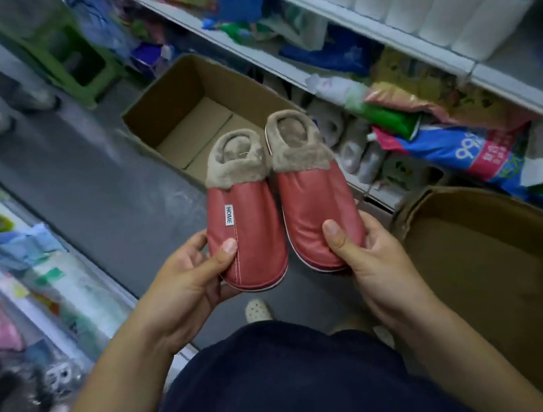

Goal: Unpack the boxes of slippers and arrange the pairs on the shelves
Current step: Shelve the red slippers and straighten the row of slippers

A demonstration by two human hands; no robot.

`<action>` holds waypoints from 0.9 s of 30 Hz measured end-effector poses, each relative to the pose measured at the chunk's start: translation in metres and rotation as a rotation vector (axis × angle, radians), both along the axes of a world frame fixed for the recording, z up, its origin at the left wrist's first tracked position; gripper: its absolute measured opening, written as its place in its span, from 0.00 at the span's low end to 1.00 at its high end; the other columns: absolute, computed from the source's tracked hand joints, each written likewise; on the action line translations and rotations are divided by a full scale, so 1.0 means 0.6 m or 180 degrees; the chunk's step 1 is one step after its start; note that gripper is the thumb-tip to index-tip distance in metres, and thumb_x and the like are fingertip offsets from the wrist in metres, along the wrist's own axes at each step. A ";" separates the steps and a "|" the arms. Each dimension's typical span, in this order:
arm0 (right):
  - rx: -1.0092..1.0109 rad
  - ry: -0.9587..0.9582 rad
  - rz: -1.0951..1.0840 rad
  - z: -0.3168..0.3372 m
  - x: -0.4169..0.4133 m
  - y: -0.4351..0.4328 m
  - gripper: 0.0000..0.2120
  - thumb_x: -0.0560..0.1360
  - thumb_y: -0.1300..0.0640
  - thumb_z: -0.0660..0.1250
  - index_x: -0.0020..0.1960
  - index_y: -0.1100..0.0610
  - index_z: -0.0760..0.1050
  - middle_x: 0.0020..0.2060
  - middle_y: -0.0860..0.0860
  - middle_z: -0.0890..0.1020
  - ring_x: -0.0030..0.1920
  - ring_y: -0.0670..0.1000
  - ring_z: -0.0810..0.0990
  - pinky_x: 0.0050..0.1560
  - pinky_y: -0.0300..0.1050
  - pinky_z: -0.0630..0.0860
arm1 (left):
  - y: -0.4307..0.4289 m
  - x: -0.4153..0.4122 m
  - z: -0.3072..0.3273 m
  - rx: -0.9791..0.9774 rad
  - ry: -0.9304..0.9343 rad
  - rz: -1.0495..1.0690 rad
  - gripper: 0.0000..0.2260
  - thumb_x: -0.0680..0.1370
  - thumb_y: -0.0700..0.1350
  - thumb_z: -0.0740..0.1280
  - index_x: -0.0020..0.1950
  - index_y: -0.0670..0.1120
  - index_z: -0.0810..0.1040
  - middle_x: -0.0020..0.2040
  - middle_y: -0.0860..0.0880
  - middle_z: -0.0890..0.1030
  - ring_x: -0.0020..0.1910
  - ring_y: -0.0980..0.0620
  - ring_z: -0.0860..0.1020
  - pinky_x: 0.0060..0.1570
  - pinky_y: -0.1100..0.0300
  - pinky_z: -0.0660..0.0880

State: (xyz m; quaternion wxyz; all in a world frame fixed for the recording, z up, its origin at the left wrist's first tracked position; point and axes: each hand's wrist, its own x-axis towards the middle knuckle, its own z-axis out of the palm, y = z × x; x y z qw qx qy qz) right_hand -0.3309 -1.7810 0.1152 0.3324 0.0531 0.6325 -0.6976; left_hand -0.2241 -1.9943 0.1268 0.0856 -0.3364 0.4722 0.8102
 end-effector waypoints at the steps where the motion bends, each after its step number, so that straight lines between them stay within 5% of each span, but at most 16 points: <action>1: 0.0001 0.0094 0.0056 0.006 0.006 -0.040 0.28 0.70 0.48 0.73 0.68 0.54 0.74 0.56 0.50 0.85 0.58 0.49 0.84 0.58 0.40 0.79 | -0.031 0.008 0.007 -0.0010 0.0023 0.0114 0.23 0.79 0.45 0.71 0.72 0.41 0.71 0.63 0.41 0.83 0.51 0.48 0.85 0.48 0.55 0.82; 8: 0.0081 0.0525 0.0495 0.020 0.003 -0.232 0.26 0.72 0.52 0.73 0.68 0.54 0.74 0.55 0.48 0.86 0.56 0.46 0.84 0.51 0.35 0.79 | -0.179 0.035 0.031 -0.0149 0.0198 0.0591 0.25 0.76 0.43 0.73 0.72 0.49 0.71 0.63 0.46 0.83 0.60 0.43 0.83 0.53 0.48 0.82; 14: 0.0071 0.0336 0.0808 0.004 -0.065 -0.372 0.24 0.73 0.51 0.72 0.68 0.56 0.75 0.57 0.50 0.85 0.58 0.49 0.84 0.58 0.41 0.80 | -0.302 -0.003 0.016 -0.0316 0.0103 0.1008 0.26 0.74 0.42 0.72 0.71 0.47 0.72 0.60 0.45 0.84 0.54 0.46 0.85 0.49 0.52 0.82; 21: -0.0019 0.0346 0.0817 0.016 -0.162 -0.589 0.25 0.71 0.49 0.72 0.65 0.56 0.75 0.52 0.49 0.87 0.53 0.48 0.86 0.48 0.36 0.80 | -0.518 -0.076 0.035 -0.0558 0.0063 0.1378 0.25 0.72 0.43 0.71 0.69 0.44 0.74 0.58 0.45 0.85 0.52 0.48 0.85 0.48 0.54 0.83; 27: 0.0002 0.0655 0.0968 0.042 -0.241 -0.770 0.28 0.70 0.48 0.74 0.67 0.54 0.73 0.54 0.50 0.86 0.55 0.49 0.85 0.55 0.43 0.81 | -0.692 -0.161 0.051 -0.0698 0.0219 0.1671 0.26 0.71 0.45 0.73 0.69 0.46 0.75 0.61 0.46 0.84 0.57 0.47 0.84 0.49 0.53 0.83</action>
